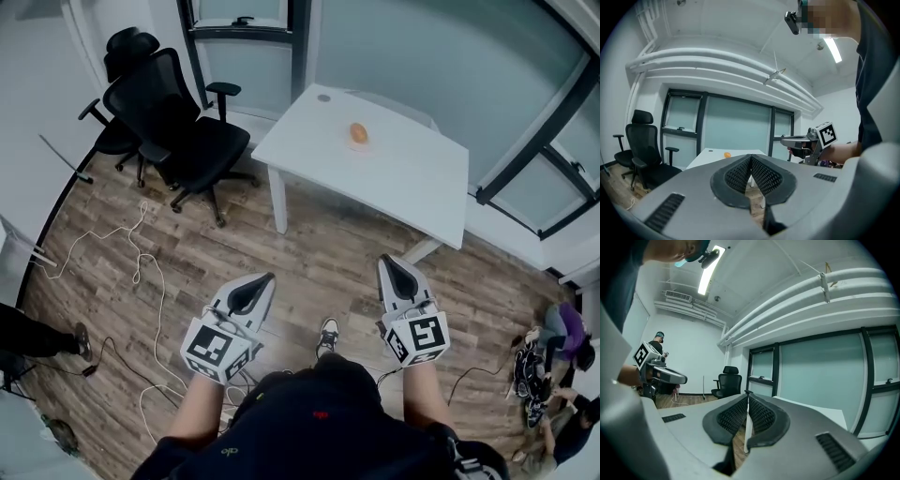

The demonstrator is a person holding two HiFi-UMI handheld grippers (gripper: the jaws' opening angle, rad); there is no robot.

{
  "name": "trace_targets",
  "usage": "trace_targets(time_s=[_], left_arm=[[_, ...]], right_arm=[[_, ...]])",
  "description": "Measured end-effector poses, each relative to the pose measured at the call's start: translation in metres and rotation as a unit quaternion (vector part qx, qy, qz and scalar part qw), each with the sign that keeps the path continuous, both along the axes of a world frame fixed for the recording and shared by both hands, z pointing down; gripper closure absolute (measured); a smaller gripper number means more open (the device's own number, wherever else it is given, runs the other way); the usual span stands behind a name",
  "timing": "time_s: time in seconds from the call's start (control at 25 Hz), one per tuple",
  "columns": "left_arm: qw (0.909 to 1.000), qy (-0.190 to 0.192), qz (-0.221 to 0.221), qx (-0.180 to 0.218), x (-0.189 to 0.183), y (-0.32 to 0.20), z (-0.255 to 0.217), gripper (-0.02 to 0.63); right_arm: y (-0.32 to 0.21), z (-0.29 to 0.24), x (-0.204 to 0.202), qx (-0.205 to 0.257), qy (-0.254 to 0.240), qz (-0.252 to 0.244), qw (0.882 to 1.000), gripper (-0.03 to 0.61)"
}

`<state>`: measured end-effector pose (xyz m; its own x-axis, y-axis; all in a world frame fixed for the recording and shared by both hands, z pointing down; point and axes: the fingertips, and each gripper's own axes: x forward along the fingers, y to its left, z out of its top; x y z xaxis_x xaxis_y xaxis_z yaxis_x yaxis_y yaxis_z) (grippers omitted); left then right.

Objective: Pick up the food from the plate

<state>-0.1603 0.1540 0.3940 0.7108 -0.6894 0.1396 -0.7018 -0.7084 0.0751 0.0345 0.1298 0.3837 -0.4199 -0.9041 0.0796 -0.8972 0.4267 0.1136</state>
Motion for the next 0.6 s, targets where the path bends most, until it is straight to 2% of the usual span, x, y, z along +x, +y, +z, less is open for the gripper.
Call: trace_targets(time_s=[0.24, 0.6], left_arm=[[0.9994, -0.026, 0.019, 0.010, 0.057, -0.080, -0.003, 0.594], [0.9994, -0.027, 0.014, -0.017, 0.135, -0.186, 0.001, 0.594]], right_arm=[[-0.084, 0.003, 0.052, -0.013, -0.012, 0.014, 1.000, 0.552], [-0.191, 0.019, 0.131, -0.037, -0.010, 0.008, 0.999, 0.552]])
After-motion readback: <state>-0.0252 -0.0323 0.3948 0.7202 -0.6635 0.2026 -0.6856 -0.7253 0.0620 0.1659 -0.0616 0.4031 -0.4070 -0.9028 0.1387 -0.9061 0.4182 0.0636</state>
